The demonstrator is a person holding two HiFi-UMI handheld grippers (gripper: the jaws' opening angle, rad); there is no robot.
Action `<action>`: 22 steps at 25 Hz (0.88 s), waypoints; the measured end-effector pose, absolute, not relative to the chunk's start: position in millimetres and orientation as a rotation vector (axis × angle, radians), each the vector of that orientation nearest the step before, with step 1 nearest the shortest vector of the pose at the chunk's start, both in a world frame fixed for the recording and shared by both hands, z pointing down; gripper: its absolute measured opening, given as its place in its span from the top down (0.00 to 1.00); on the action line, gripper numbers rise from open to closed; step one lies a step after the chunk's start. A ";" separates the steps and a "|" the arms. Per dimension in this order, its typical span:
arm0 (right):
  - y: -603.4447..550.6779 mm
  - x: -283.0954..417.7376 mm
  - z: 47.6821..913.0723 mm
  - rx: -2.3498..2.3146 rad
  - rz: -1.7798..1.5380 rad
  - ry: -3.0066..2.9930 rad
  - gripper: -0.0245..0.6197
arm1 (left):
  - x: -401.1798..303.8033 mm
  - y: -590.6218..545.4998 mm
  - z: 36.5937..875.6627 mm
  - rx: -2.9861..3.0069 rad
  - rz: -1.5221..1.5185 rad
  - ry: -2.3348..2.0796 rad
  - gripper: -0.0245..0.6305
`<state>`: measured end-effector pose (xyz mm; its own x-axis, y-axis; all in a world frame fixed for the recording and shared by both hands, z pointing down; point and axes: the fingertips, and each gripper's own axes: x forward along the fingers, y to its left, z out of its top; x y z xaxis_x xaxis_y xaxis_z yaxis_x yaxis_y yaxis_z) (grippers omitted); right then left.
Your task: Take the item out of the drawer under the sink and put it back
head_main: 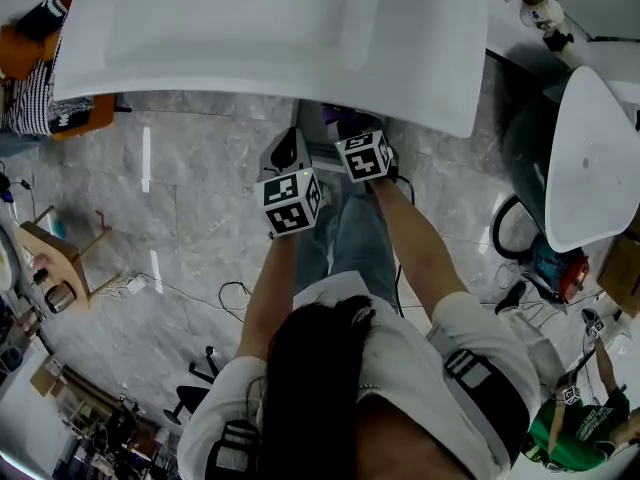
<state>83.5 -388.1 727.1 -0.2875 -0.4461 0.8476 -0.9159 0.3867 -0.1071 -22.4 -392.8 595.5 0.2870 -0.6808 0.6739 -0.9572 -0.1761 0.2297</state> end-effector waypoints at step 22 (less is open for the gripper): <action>-396.0 88.3 790.3 0.988 0.791 -1.780 0.76 | -37.8 -402.2 616.1 1.868 0.596 -1.507 0.96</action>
